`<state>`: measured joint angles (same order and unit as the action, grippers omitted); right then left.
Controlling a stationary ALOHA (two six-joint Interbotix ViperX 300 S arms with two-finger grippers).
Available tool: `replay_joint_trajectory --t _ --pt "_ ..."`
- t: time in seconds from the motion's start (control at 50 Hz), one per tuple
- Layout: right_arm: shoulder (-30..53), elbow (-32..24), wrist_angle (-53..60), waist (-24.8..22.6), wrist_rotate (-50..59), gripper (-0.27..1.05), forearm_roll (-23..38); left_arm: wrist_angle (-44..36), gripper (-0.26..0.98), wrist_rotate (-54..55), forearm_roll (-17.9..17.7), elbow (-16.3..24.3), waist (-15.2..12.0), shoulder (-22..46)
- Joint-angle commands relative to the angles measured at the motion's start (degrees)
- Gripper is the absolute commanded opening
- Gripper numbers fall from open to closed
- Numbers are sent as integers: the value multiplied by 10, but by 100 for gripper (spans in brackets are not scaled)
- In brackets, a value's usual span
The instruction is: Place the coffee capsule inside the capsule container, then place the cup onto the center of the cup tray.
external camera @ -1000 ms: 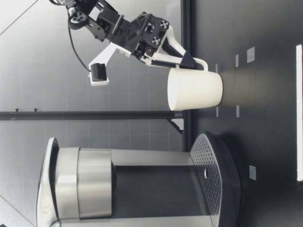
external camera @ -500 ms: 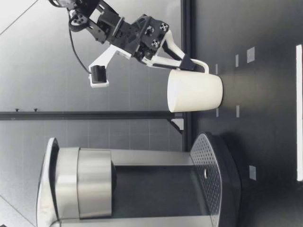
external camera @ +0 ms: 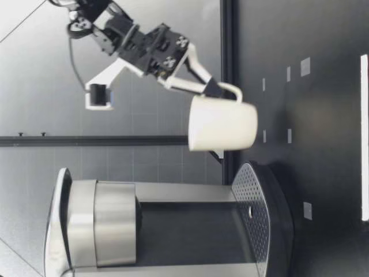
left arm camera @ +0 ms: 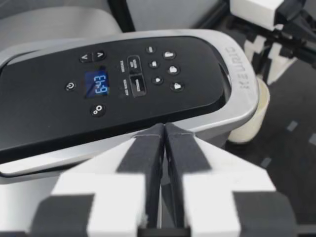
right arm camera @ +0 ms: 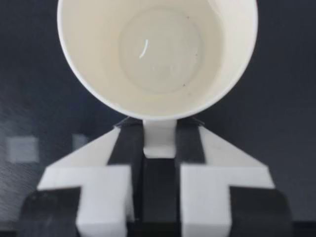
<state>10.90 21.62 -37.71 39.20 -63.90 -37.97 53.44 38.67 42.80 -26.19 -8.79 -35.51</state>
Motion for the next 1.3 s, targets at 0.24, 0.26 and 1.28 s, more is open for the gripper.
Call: replay_joint_trajectory --t 0.24,0.26,1.28 --pt "-2 -57 8 -44 16 9 -16 -5 14 6 4 1 1 -9" --pt "2 -61 7 -45 18 9 -16 -5 14 7 4 1 1 -9" --pt "84 -157 9 -69 21 9 -14 -4 14 10 4 -12 1 -16"
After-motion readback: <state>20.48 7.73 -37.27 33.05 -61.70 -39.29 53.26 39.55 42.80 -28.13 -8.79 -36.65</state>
